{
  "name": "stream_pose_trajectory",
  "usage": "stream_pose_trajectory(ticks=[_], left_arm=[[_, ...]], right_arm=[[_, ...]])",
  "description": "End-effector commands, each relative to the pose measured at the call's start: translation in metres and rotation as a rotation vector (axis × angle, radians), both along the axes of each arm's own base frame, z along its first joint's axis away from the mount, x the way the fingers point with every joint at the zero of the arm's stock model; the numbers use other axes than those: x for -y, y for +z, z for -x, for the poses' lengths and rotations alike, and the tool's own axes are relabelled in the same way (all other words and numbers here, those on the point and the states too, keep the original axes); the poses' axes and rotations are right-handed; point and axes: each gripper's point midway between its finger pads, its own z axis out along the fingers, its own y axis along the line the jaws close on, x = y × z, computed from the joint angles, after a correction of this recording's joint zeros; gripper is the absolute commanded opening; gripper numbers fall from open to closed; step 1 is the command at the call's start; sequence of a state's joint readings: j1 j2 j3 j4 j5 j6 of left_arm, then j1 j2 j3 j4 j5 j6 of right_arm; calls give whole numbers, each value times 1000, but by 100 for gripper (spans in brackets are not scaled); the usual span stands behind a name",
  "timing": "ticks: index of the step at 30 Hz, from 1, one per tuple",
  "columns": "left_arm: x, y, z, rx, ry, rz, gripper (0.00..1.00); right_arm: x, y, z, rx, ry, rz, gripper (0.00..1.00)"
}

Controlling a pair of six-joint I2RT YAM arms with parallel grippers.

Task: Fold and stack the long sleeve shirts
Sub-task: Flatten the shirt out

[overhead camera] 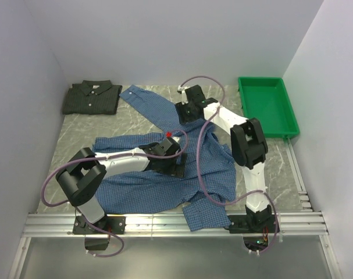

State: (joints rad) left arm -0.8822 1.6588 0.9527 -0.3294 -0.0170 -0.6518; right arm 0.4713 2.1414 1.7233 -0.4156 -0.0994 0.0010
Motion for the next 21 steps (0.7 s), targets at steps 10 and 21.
stream_pose_trajectory(ticks=[10, 21], left_arm=[[-2, -10, 56, -176, -97, 28, 99], [-7, -8, 73, -214, -129, 62, 99]], right_arm=[[5, -56, -15, -195, -193, -6, 58], [104, -68, -48, -377, -640, -205, 56]])
